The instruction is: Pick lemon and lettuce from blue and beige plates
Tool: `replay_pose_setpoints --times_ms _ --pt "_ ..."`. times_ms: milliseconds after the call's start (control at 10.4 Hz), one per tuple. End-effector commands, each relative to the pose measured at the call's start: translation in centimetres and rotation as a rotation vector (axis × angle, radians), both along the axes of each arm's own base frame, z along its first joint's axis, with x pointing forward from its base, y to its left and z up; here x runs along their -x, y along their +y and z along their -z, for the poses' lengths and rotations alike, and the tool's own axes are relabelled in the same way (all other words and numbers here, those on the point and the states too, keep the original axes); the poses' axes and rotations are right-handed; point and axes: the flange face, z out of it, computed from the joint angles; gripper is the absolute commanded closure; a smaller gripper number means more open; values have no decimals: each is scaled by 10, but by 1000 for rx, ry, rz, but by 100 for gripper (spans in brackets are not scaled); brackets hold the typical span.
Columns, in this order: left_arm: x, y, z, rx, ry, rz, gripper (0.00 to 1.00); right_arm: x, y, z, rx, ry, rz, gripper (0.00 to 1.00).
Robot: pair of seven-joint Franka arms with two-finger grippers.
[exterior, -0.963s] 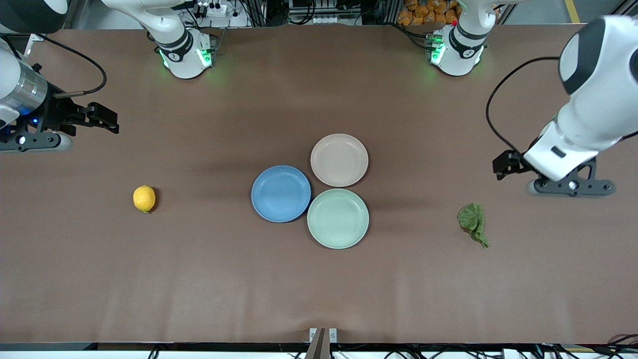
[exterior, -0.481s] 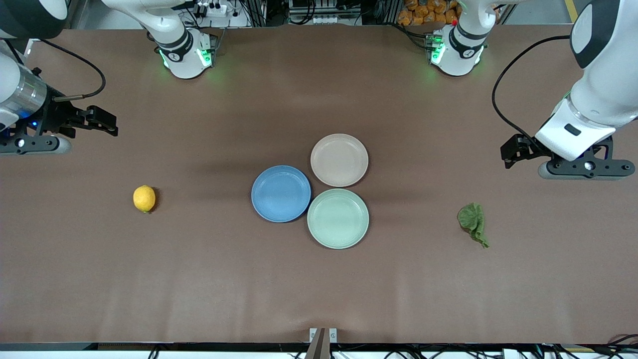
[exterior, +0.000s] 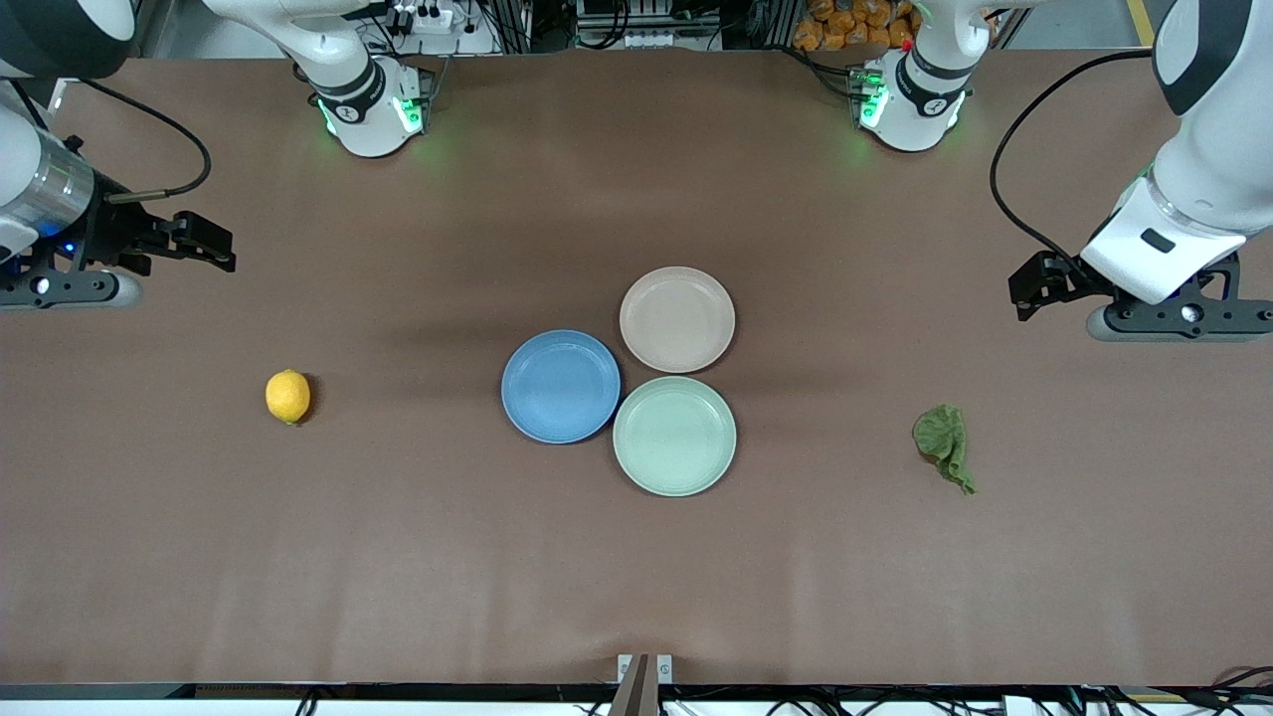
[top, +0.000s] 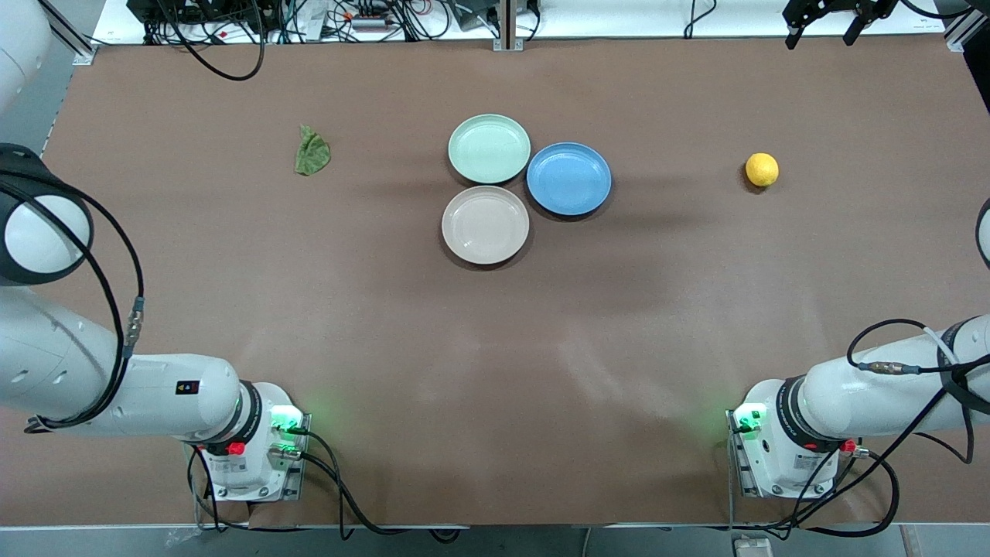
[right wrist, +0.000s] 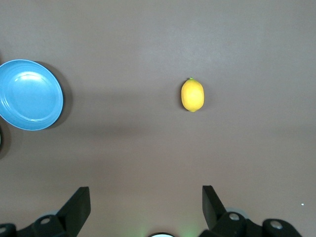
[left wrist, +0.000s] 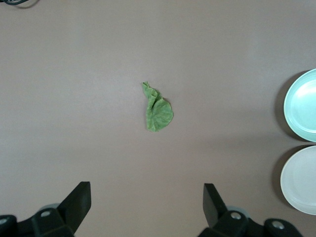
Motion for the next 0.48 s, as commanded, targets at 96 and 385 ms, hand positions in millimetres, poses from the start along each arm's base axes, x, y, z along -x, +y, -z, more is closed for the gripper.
replay_pose_setpoints --times_ms 96,385 --pt "10 4 -9 71 20 -8 0 5 -4 -2 13 -8 -3 0" --pt "17 6 -13 130 50 -23 0 6 -4 -3 13 -10 -5 0"
